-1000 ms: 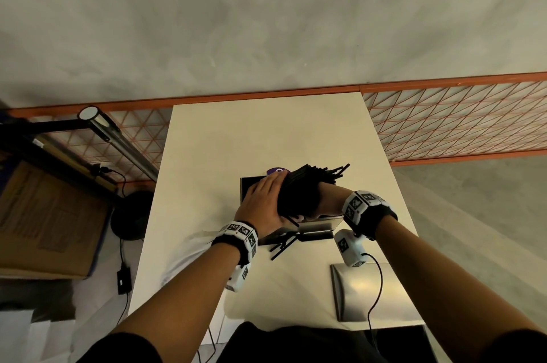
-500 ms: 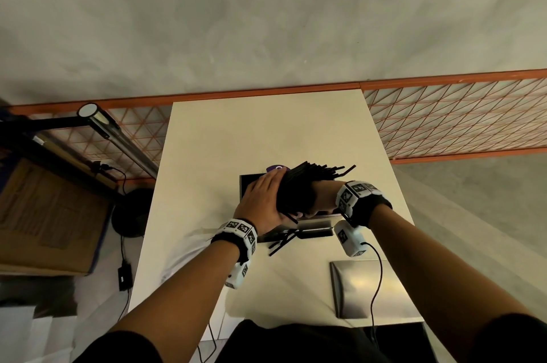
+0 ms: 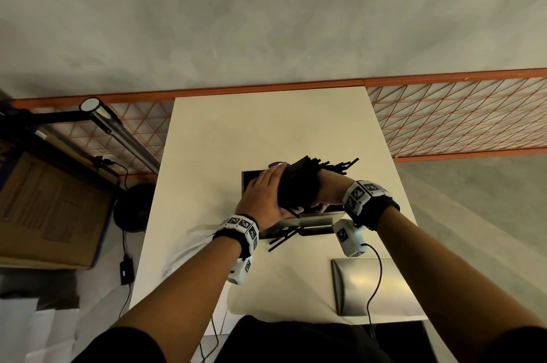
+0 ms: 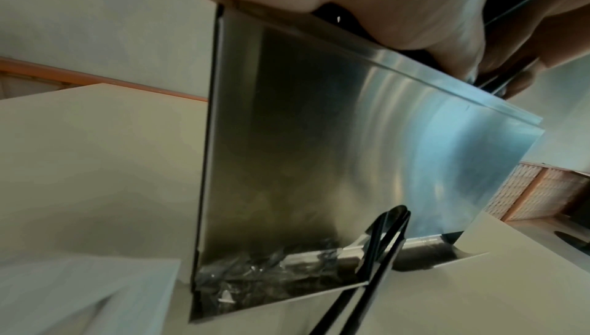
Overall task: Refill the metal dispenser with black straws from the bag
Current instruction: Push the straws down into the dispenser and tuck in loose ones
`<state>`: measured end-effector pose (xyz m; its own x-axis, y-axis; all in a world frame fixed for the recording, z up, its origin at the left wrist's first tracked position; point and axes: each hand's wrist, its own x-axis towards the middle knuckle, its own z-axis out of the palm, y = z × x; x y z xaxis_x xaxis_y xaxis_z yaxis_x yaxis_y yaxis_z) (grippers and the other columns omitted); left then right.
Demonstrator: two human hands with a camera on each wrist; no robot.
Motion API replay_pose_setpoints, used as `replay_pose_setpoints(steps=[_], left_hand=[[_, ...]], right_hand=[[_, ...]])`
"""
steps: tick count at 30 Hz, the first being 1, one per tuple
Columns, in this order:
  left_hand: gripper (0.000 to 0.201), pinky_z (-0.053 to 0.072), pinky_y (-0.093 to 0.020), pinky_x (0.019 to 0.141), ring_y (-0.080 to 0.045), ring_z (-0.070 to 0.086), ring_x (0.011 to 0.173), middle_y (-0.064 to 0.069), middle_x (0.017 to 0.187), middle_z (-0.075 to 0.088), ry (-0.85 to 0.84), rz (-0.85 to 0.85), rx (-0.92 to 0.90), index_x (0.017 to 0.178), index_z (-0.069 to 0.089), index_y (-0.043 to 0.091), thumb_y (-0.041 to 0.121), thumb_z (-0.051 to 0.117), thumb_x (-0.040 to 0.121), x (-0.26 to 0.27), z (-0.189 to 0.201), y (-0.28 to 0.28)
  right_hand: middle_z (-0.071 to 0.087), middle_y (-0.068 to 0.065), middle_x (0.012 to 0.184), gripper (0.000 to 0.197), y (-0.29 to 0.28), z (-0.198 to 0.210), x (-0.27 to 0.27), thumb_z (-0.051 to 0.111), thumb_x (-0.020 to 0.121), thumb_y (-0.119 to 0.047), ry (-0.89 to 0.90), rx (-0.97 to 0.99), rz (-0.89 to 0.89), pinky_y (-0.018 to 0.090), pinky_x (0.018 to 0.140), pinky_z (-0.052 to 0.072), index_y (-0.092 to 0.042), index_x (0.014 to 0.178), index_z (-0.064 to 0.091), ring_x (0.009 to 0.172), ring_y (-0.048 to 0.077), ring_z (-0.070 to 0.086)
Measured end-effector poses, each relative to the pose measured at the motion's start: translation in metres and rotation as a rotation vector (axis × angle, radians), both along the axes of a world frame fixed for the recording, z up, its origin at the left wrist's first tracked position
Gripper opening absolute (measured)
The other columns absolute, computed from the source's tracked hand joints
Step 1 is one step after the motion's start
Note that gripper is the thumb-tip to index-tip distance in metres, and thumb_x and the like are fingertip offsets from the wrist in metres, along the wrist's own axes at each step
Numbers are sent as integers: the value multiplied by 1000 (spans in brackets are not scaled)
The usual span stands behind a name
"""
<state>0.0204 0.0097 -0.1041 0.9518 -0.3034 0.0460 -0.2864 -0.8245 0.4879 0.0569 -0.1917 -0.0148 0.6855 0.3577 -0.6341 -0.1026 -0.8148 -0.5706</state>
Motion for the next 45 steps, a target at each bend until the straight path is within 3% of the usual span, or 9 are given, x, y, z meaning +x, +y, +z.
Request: replay_pose_setpoints(steps=[4,6,16,21,26,29,32,40,45], left_hand=[[116,35,-44,118,-14,34,147,7,159,36,9,3,-34,159,19,28,78,71,68,0,2,0],[116,36,-46,117,-15,35,146,6,157,38,13,3,-47,158,21,28,79,71,67,-1,4,-1],[118,32,-45,120,-23,40,141,-1,154,41,31,-12,-53,159,18,27,60,84,67,4,7,-9],[112,37,-48,116,-25,42,140,-7,152,44,-14,-151,88,160,19,18,48,84,74,13,13,-22],[113,40,-50,113,-23,38,142,-4,155,40,4,-220,125,160,13,23,44,84,75,18,17,-26],[111,39,-53,113,-21,30,146,1,158,34,36,-214,165,160,10,27,34,83,77,17,21,-27],[108,38,-55,112,-20,23,148,3,159,31,81,-160,184,160,9,29,26,81,80,11,23,-28],[102,39,-55,109,-23,32,140,5,152,33,127,-125,217,160,14,36,19,76,81,2,23,-34],[98,36,-55,111,-26,31,139,0,150,30,214,-133,194,161,16,36,9,68,82,11,33,-46]], right_hand=[[74,10,80,20,-15,8,-6,63,83,8,15,176,-155,39,69,62,-6,97,62,70,28,75],[70,12,76,15,-22,11,-10,63,82,10,15,224,-222,42,72,61,-5,85,61,75,34,74],[71,22,89,17,-38,4,-27,60,80,20,59,548,-630,44,74,62,12,94,67,81,36,72],[70,20,83,17,-23,-13,-43,57,80,15,17,567,-796,47,71,61,5,90,66,73,34,71],[72,25,95,19,-17,-30,-49,58,80,1,8,574,-963,57,81,58,3,95,69,87,41,70],[72,11,99,34,-12,-31,-47,60,77,-24,-145,308,-772,44,85,56,-8,106,65,93,32,68],[68,13,105,33,-14,-28,-48,62,87,-24,-334,53,-597,28,75,43,-7,115,57,99,32,62],[63,1,93,24,-47,-25,-61,53,95,-39,-729,101,-778,32,74,44,-16,100,59,88,25,61],[47,3,133,42,-46,-30,-35,48,99,-37,-699,233,-901,35,98,41,-16,136,47,116,20,51]])
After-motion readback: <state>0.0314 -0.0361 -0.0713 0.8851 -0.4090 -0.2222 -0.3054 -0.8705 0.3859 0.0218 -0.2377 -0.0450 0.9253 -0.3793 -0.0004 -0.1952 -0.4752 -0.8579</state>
